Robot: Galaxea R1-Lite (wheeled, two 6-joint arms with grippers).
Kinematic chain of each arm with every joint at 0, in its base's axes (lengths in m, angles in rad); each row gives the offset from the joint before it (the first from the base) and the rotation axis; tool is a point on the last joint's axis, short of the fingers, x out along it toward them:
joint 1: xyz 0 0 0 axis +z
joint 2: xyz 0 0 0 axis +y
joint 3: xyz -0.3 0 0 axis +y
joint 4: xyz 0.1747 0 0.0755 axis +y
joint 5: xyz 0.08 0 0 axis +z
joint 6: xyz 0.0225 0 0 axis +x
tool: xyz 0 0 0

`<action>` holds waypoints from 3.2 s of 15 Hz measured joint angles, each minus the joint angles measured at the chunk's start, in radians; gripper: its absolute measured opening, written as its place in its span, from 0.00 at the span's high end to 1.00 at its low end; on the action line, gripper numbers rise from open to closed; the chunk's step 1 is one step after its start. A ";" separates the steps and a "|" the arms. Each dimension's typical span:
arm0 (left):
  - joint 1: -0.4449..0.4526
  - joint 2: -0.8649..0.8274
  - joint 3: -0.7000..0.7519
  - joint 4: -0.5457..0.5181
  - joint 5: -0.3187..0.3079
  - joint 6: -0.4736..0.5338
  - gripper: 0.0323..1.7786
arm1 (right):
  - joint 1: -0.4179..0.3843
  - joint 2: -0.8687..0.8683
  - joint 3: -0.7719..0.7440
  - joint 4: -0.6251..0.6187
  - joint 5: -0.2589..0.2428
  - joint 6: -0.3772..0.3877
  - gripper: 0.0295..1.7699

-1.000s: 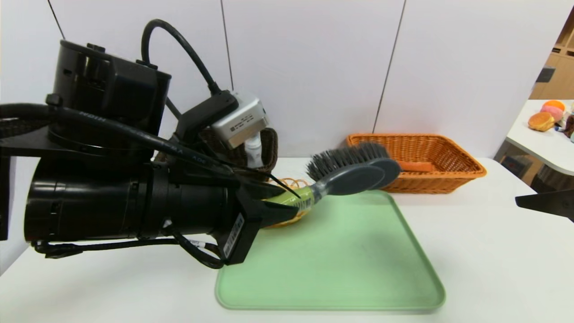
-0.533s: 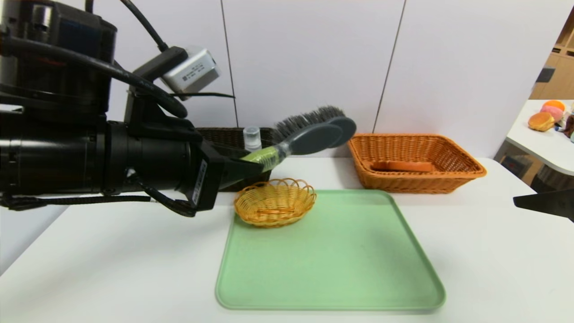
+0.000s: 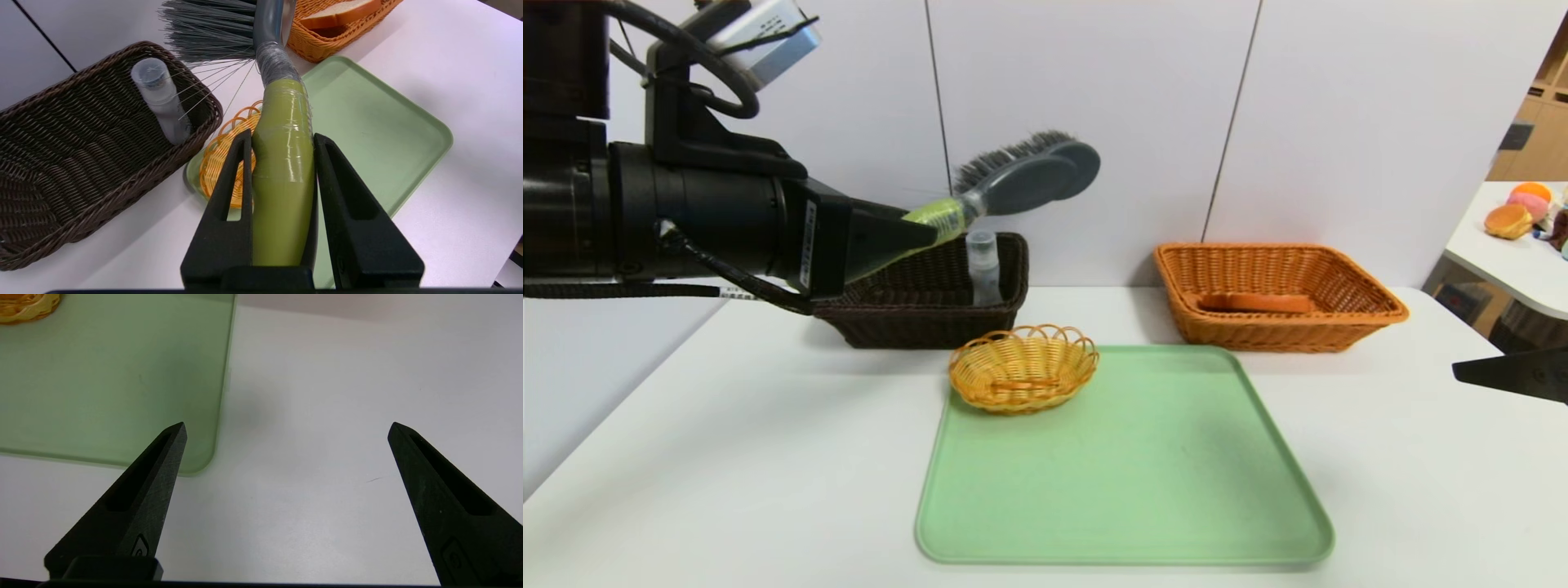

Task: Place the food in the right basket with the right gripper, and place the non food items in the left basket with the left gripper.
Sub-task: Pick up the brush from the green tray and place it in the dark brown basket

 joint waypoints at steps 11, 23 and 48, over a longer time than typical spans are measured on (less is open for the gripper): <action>0.235 0.021 -0.027 0.074 -0.008 0.002 0.73 | -0.007 0.006 0.006 -0.002 0.000 0.002 0.04; 0.349 0.130 -0.024 0.097 -0.005 0.005 0.73 | -0.014 0.010 0.016 -0.004 0.003 0.003 0.04; 0.370 0.399 -0.230 0.246 0.014 0.021 0.73 | -0.020 0.035 0.023 -0.005 0.002 0.044 0.04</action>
